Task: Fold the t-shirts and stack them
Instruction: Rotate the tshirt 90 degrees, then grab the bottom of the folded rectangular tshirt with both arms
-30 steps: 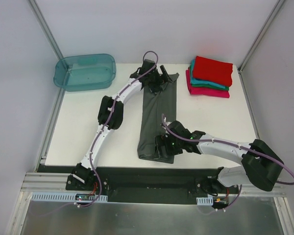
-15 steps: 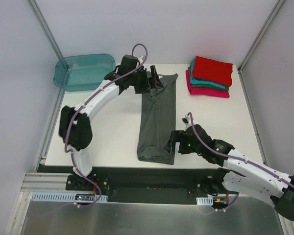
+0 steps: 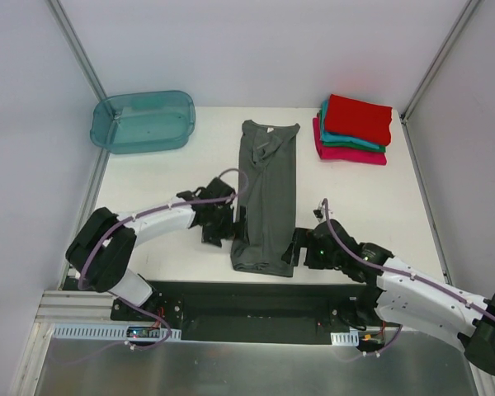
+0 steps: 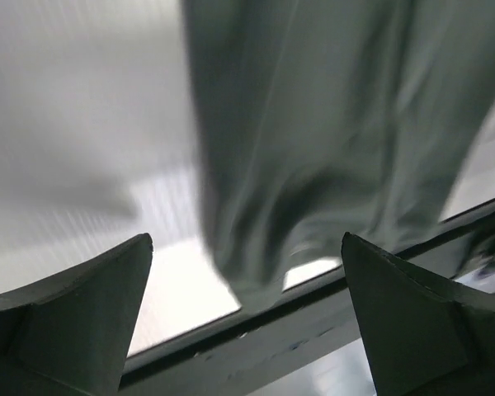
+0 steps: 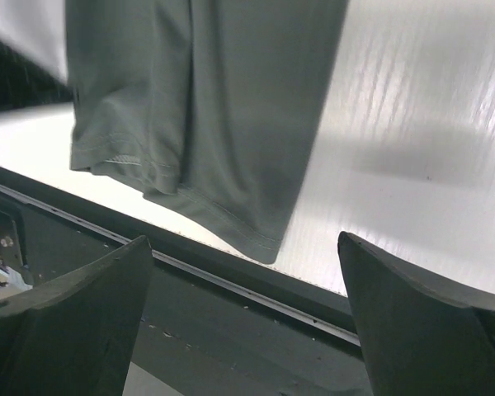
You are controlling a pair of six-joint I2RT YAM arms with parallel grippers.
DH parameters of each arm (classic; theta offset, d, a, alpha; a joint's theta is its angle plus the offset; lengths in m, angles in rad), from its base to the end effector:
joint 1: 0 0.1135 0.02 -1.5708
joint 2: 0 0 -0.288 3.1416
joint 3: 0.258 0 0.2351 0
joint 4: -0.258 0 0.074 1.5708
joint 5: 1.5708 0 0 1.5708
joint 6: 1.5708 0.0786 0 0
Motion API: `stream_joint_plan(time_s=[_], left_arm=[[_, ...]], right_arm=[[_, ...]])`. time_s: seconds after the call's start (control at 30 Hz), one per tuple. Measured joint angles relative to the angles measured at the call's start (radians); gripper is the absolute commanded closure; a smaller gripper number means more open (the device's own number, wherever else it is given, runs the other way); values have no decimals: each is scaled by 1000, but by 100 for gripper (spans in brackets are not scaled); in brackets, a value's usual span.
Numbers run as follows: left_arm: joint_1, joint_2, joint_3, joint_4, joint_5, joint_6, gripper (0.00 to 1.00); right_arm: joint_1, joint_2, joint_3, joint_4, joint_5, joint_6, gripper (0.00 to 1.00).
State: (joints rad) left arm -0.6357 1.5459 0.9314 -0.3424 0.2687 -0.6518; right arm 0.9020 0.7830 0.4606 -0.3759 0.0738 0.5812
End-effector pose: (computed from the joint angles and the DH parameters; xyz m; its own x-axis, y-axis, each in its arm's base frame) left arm 0.2446 -0.2065 0.1969 -0.9448 -0.0297 -0.3263 0.1539 0.8390 -0.5220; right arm 0.1082 0.1276 0.2036 -0.7435 -0.0578 -0.6662 -0.4058 0.8308 0.3809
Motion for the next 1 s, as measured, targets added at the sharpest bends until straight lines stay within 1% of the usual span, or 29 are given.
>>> stream_joint_plan(time_s=[0.07, 0.13, 0.17, 0.23, 0.27, 0.5, 0.6, 0.63, 0.7, 0.73, 0.77, 0.8, 0.83, 1.0], left_arm=[[-61, -36, -90, -19, -21, -31, 11], [-118, -85, -155, -34, -33, -62, 21], [-136, -116, -181, -38, -44, -79, 23], [-145, -151, -208, -34, -62, -107, 37], [-145, -166, -221, -30, -74, -124, 41], [-153, -169, -246, -17, -121, -179, 46], [-164, -152, -244, 1, -119, -183, 56], [-170, -143, -244, 6, -117, -186, 62], [-178, -127, -242, 16, -109, -196, 69], [-185, -121, -241, 24, -108, -200, 74], [-190, -113, -240, 28, -105, -205, 82], [-196, -107, -240, 33, -97, -208, 96], [-201, -98, -240, 40, -92, -213, 100], [-216, -69, -235, 73, -64, -226, 100]], right_arm=[[1, 23, -13, 5, -11, 16, 3], [3, 52, -18, 6, -20, 33, 3], [6, 70, -18, 10, -27, 40, 2], [10, 90, -18, 17, -29, 51, 2], [14, 101, -18, 21, -29, 63, 1], [26, 137, -34, 47, -26, 100, 1], [33, 151, -34, 54, -24, 110, 1], [35, 155, -34, 56, -24, 114, 1], [39, 161, -34, 59, -18, 120, 4], [41, 163, -34, 60, -15, 123, 4], [43, 167, -34, 63, -10, 126, 5], [45, 171, -34, 66, -8, 129, 7], [48, 178, -34, 70, -5, 133, 8], [78, 229, -31, 93, 14, 154, 22]])
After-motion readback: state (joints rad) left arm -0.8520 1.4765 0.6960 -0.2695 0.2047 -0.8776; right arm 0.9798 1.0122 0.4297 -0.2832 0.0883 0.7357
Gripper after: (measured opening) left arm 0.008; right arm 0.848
